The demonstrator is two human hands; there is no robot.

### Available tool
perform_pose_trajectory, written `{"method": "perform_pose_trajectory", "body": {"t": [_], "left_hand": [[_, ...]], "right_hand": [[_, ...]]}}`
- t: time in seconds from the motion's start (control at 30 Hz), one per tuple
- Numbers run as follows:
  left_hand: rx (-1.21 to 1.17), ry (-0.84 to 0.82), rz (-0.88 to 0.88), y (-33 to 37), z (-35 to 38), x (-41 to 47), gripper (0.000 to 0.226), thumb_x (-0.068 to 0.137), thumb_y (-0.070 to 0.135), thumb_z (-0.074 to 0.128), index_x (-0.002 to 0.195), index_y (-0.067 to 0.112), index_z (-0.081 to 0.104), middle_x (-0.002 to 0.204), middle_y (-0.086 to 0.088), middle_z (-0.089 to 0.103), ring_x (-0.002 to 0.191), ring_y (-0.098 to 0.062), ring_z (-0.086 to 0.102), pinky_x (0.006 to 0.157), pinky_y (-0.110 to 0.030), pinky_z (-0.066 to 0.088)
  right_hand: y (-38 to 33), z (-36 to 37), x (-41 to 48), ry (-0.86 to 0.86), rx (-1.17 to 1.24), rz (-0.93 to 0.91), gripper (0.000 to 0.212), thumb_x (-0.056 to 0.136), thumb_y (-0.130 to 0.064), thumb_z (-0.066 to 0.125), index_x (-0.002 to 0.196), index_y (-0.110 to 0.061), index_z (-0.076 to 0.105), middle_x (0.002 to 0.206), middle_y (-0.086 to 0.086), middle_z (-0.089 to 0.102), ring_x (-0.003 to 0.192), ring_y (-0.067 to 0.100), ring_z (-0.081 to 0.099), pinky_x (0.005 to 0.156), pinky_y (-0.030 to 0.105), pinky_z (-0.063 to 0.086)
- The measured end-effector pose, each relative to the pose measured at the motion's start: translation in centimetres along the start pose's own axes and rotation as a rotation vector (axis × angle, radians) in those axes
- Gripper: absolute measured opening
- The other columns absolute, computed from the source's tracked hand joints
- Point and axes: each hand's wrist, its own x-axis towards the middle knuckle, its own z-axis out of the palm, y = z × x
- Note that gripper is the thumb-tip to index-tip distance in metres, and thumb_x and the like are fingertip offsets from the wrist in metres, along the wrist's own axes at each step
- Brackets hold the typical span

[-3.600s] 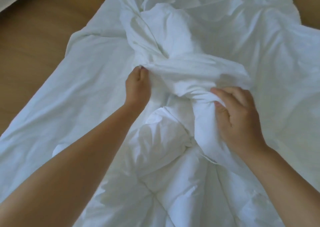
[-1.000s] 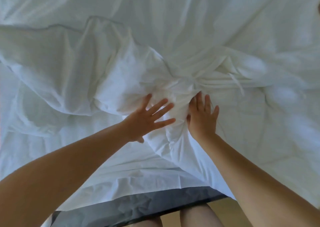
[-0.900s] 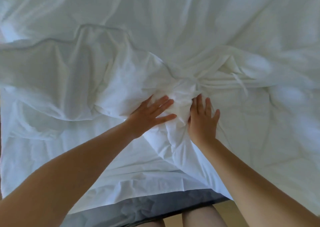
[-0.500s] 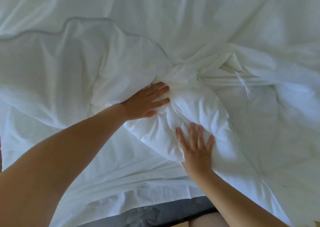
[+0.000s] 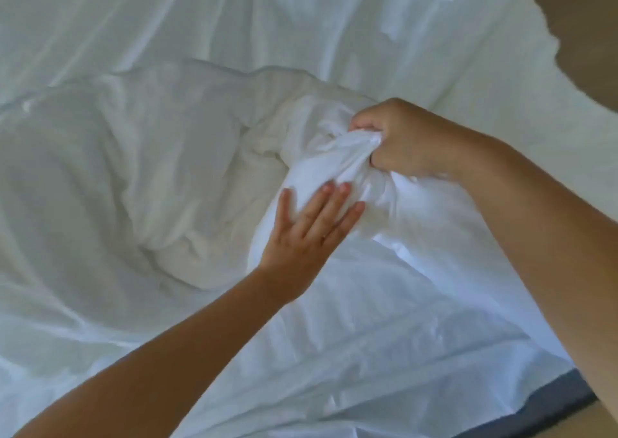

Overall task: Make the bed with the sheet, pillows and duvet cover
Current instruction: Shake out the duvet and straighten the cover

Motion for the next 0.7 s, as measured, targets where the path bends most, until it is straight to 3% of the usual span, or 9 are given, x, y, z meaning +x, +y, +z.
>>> {"method": "perform_pose_trajectory", "body": {"t": [0.1,0.17,0.23,0.33,0.4,0.5,0.6,0.63,0.7], "left_hand": [[0.138,-0.175,-0.066,-6.6,1.9,4.3,0.076,0.080,0.010,0.051,0.148,0.029,0.022,0.149,-0.011,0.030,0.135,-0.025,0.039,0.096,-0.060,0.038],[0.140,-0.299,-0.051,-10.4,3.3,6.2,0.085,0.081,0.012,0.053,0.149,0.026,0.004,0.156,-0.013,0.016,0.141,-0.031,0.024,0.104,-0.065,0.023],[0.041,-0.381,-0.043,-13.9,4.1,8.0,0.076,0.085,0.012,0.041,0.150,0.024,0.002,0.158,-0.011,0.012,0.142,-0.035,0.020,0.109,-0.062,0.010],[0.062,-0.457,-0.030,-18.3,5.0,11.0,0.061,0.092,0.017,0.025,0.151,0.024,0.011,0.158,-0.004,0.017,0.140,-0.030,0.026,0.109,-0.047,0.020],[0.062,-0.497,-0.040,-20.1,5.7,12.8,0.056,0.097,0.016,0.033,0.151,0.021,0.017,0.157,-0.002,0.020,0.138,-0.028,0.029,0.105,-0.042,0.027],[0.121,-0.547,-0.094,-19.7,6.4,14.1,0.052,0.100,0.018,0.033,0.150,0.021,0.019,0.157,0.000,0.019,0.140,-0.025,0.024,0.112,-0.046,0.017],[0.113,-0.536,-0.178,-17.2,7.0,13.7,0.060,0.095,0.023,0.043,0.149,0.014,0.019,0.156,-0.004,0.017,0.142,-0.026,0.018,0.113,-0.054,0.008],[0.089,-0.463,-0.214,-16.5,6.9,13.2,0.061,0.093,0.021,0.045,0.148,0.010,0.021,0.156,-0.008,0.019,0.142,-0.028,0.020,0.112,-0.058,0.009],[0.005,-0.111,-0.247,-15.2,6.6,12.2,0.055,0.086,0.007,0.038,0.141,0.000,0.037,0.148,-0.019,0.035,0.135,-0.036,0.036,0.104,-0.067,0.019]], "right_hand": [[-0.4,-1.9,3.6,0.166,-0.283,0.044,0.046,0.077,-0.002,0.053,0.119,-0.018,0.052,0.112,0.003,0.057,0.102,0.026,0.053,0.083,0.032,0.040],[-0.5,0.4,3.4,0.441,-0.531,0.061,0.055,0.080,-0.007,0.055,0.132,-0.016,0.042,0.128,0.010,0.049,0.118,0.032,0.044,0.097,0.044,0.032],[0.3,4.6,1.4,0.615,-0.548,0.025,0.067,0.076,-0.024,0.067,0.137,-0.015,0.043,0.136,0.017,0.046,0.125,0.036,0.042,0.103,0.053,0.029],[4.1,11.4,-2.2,0.498,-0.603,0.068,0.119,0.036,-0.053,0.087,0.140,-0.020,0.039,0.143,0.025,0.040,0.130,0.042,0.037,0.096,0.069,0.028],[6.8,14.0,-2.7,0.364,-0.587,0.189,0.131,0.020,-0.042,0.092,0.138,-0.021,0.040,0.141,0.027,0.041,0.130,0.041,0.035,0.093,0.070,0.030],[9.1,12.9,0.5,0.467,-0.564,0.235,0.076,0.044,-0.004,0.079,0.119,-0.009,0.064,0.114,0.026,0.062,0.103,0.043,0.060,0.079,0.058,0.048],[10.1,7.6,5.0,0.631,-0.432,0.193,0.032,0.050,0.010,0.063,0.080,0.001,0.067,0.067,0.020,0.064,0.062,0.039,0.065,0.052,0.041,0.053],[9.8,5.6,6.2,0.641,-0.364,0.200,0.027,0.052,0.012,0.064,0.076,0.000,0.065,0.065,0.019,0.063,0.062,0.040,0.063,0.052,0.039,0.050],[8.6,2.0,8.1,0.658,-0.273,0.182,0.019,0.061,0.006,0.064,0.078,-0.002,0.063,0.069,0.019,0.064,0.070,0.042,0.062,0.058,0.036,0.043]]}}
